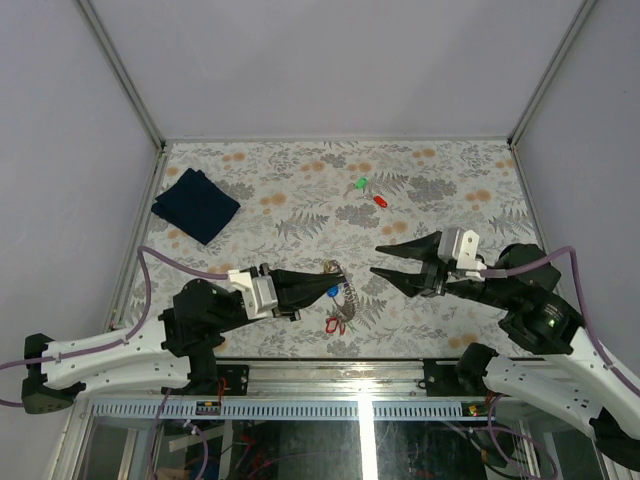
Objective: Put the keys on the keyring
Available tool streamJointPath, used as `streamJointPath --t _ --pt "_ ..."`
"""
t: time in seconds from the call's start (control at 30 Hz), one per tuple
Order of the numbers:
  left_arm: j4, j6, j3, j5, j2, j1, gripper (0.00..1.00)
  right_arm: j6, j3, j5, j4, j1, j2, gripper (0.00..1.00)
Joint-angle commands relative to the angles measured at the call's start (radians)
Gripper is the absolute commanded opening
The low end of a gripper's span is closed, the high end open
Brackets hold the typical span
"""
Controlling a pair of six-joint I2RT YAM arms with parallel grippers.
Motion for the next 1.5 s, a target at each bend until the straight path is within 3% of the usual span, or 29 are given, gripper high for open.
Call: streamJointPath --t 0.0,0.2,0.33,0.67,1.13,1.37,1.47 --pt "0.22 -0.063 -0.019 -0.036 -0.015 -0.001 0.0 0.01 0.051 -0.112 0.003 0.004 0.013 0.41" --pt "0.272 -0.1 -0.032 -0.001 0.0 -0.001 0.0 0.083 0.051 -0.261 0.1 0.004 0.072 0.31" --pt "0.282 -0.11 -0.034 0.013 0.003 -0.001 0.0 0.1 0.047 -0.302 0.138 0.004 0.104 0.31" --pt "0.266 -0.111 -0.035 0.035 -0.007 -0.002 0.0 0.167 0.013 -0.328 0.28 0.004 0.115 0.29" --pt "0.247 -0.114 -0.024 0.054 -0.006 -0.002 0.0 0.186 0.013 -0.364 0.291 0.004 0.157 0.27" --pt "0.242 -0.114 -0.023 0.055 -0.006 -0.002 0.0 0.202 0.015 -0.391 0.298 0.004 0.165 0.02" --pt "0.241 -0.117 -0.023 0.055 -0.007 -0.001 0.0 0.21 0.02 -0.404 0.301 0.004 0.167 0.0"
